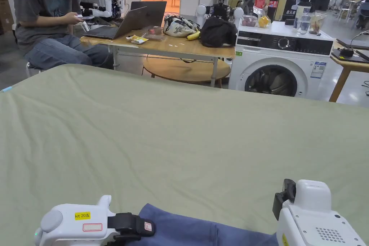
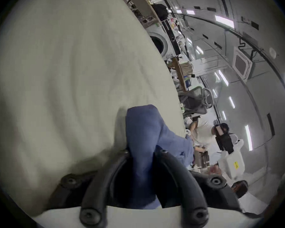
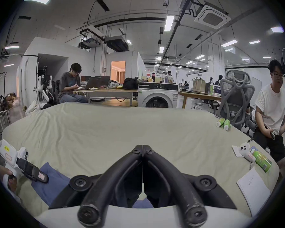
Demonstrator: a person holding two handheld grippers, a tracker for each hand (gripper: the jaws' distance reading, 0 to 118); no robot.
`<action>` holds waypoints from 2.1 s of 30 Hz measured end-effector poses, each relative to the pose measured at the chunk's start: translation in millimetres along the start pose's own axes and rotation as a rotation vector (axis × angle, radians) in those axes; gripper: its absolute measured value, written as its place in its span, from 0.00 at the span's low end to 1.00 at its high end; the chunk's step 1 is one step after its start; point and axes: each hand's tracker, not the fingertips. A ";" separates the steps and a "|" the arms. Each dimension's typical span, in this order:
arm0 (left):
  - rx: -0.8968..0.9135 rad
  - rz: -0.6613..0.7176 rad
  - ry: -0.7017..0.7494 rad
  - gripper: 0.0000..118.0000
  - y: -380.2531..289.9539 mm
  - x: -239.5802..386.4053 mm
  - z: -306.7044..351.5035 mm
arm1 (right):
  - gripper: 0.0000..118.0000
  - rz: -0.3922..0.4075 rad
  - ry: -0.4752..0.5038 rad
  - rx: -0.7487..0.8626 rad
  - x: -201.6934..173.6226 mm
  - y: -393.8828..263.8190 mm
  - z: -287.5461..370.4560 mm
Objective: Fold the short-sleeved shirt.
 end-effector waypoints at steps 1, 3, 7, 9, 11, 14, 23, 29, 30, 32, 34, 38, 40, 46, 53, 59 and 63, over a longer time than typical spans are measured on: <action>0.000 -0.024 -0.008 0.12 5.2 -6.6 7.1 | 0.00 -0.002 -0.003 -0.001 1.0 0.1 0.1; -0.004 -0.041 -0.001 0.08 3.3 0.5 7.3 | 0.00 -0.011 -0.004 -0.003 3.2 0.0 0.1; -0.005 -0.097 0.022 0.04 2.8 13.1 15.0 | 0.00 -0.029 -0.007 -0.016 4.6 -1.8 -1.3; 0.015 -0.114 -0.003 0.04 6.2 14.9 23.8 | 0.00 -0.034 -0.003 -0.022 5.0 -2.6 -1.6; 0.029 -0.120 -0.078 0.04 8.9 24.4 35.1 | 0.00 -0.035 -0.003 -0.023 5.3 -2.0 -2.1; 0.060 -0.151 -0.071 0.04 19.4 28.3 62.7 | 0.00 -0.034 0.000 -0.017 5.2 1.6 -2.9; 0.177 -0.150 0.089 0.04 20.0 70.2 144.1 | 0.00 -0.031 0.028 0.002 0.9 9.7 -6.4; 0.173 -0.154 0.133 0.04 14.0 112.4 118.4 | 0.00 -0.047 0.032 -0.008 4.7 7.6 -5.9; 0.157 -0.165 0.130 0.04 13.0 121.7 109.7 | 0.00 -0.048 0.030 -0.009 6.5 7.1 -5.3; 0.124 -0.185 0.126 0.04 9.5 142.2 90.4 | 0.00 -0.045 0.025 -0.013 11.0 6.2 -4.2; 0.085 -0.222 0.135 0.04 8.1 159.4 70.3 | 0.00 -0.044 0.018 -0.016 16.0 5.4 -2.4; 0.017 -0.256 0.174 0.04 2.2 187.8 23.0 | 0.00 -0.043 0.002 -0.021 25.8 2.9 1.2; -0.037 -0.278 0.189 0.04 2.2 196.8 -4.7 | 0.00 -0.044 -0.009 -0.026 30.9 1.3 3.2; -0.118 -0.315 0.277 0.04 -10.5 214.9 -80.8 | 0.00 -0.055 -0.039 -0.038 47.8 -2.6 8.5; -0.206 -0.339 0.352 0.04 -36.3 219.2 -142.8 | 0.00 -0.068 -0.071 -0.050 61.3 -7.2 11.6; -0.176 -0.307 0.354 0.04 -41.8 217.8 -149.4 | 0.00 -0.070 -0.080 -0.062 64.5 -12.1 11.6; -0.189 -0.286 0.293 0.18 -41.3 218.1 -145.8 | 0.00 -0.070 -0.077 -0.071 62.7 -14.1 11.5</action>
